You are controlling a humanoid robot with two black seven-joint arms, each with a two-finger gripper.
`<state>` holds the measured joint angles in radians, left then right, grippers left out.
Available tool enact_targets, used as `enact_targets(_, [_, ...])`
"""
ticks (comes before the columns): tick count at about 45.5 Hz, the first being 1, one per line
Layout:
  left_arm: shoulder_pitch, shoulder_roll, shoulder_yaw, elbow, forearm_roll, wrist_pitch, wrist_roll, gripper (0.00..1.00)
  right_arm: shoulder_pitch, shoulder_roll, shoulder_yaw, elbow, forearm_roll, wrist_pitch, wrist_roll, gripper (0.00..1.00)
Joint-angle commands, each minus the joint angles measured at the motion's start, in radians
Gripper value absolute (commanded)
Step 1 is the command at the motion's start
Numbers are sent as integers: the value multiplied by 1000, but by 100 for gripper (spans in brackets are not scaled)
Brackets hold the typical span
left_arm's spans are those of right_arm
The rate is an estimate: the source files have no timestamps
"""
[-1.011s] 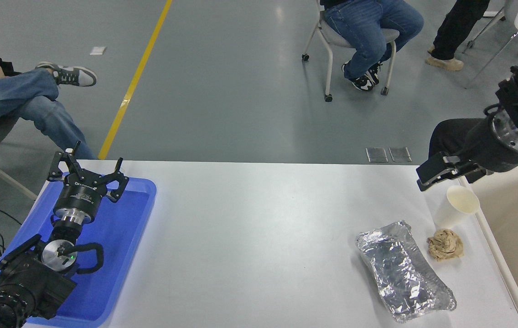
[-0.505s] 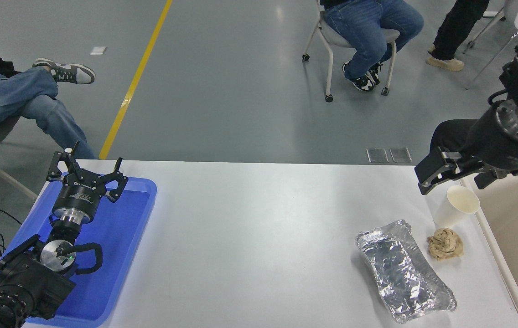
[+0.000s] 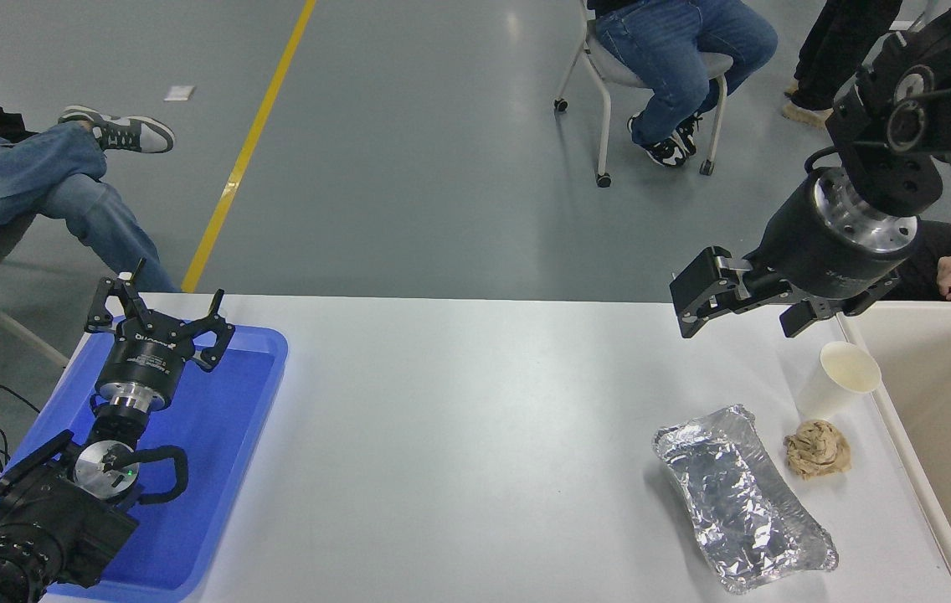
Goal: Pick up paper cup place in dustbin
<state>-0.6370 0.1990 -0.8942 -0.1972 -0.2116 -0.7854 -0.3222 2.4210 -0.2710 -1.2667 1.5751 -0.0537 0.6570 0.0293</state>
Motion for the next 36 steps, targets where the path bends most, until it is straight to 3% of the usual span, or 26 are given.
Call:
enact_targets(1, [-1,-1,0,-1,0,0,0,100,-34,-62,-2,-38,-41,-23,-2,100])
enact_targets(12, [-3,-4,1,-1,0,0,0,100,-118,-198,-8,-116,-302,-72,3,100])
enact_targets(36, [-1,-3,1,-1,0,0,0,100,-557,-260,101,-477,-443,-323,8,100])
